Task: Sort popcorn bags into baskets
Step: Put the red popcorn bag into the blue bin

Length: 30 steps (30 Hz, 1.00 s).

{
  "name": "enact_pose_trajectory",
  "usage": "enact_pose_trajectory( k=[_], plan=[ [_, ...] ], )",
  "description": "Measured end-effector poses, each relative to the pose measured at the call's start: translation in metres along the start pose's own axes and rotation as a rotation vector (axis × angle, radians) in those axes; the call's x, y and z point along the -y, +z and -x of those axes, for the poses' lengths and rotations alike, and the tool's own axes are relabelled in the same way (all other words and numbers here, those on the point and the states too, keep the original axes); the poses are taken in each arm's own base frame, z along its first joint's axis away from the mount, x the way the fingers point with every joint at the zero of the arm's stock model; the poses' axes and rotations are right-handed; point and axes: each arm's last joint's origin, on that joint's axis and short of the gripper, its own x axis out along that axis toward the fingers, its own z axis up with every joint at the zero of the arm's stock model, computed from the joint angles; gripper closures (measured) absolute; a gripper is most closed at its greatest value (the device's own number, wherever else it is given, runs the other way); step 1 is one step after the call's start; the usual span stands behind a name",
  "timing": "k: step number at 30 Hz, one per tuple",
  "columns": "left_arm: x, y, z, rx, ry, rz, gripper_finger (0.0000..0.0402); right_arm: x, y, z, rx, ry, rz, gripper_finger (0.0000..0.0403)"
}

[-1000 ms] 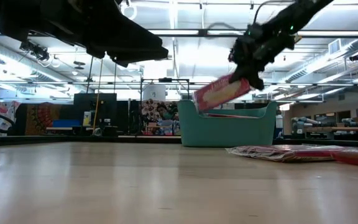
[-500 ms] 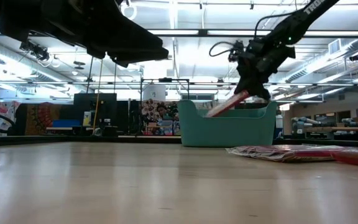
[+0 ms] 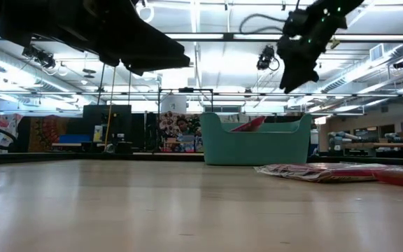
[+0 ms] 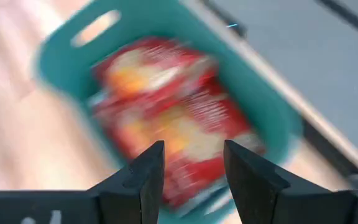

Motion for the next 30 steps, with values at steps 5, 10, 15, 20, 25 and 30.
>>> enact_pose_trajectory(
  k=[5,10,15,20,25,30],
  plan=[
    [-0.002,0.000,0.000,0.001,0.057,0.000,0.0230,-0.040,-0.013,0.000,-0.039,0.052,0.113,0.0235],
    [-0.003,0.000,0.000,0.001,0.082,0.001,0.0230,-0.080,-0.036,-0.006,-0.092,0.098,0.187,0.0235],
    [-0.003,0.000,0.000,0.001,0.084,0.000,0.0230,-0.119,-0.068,-0.023,-0.178,0.258,0.266,0.0235],
    [-0.005,0.000,-0.001,0.001,0.091,0.001,0.0230,-0.151,-0.108,-0.042,-0.307,0.374,0.259,0.0235],
    [-0.013,-0.005,-0.008,-0.011,0.086,0.049,0.0230,-0.179,-0.138,-0.040,-0.344,0.304,0.342,0.0235],
    [-0.021,-0.013,-0.027,-0.034,0.069,0.092,0.0230,-0.203,-0.162,-0.027,-0.271,0.213,0.420,0.0235]
  ],
)
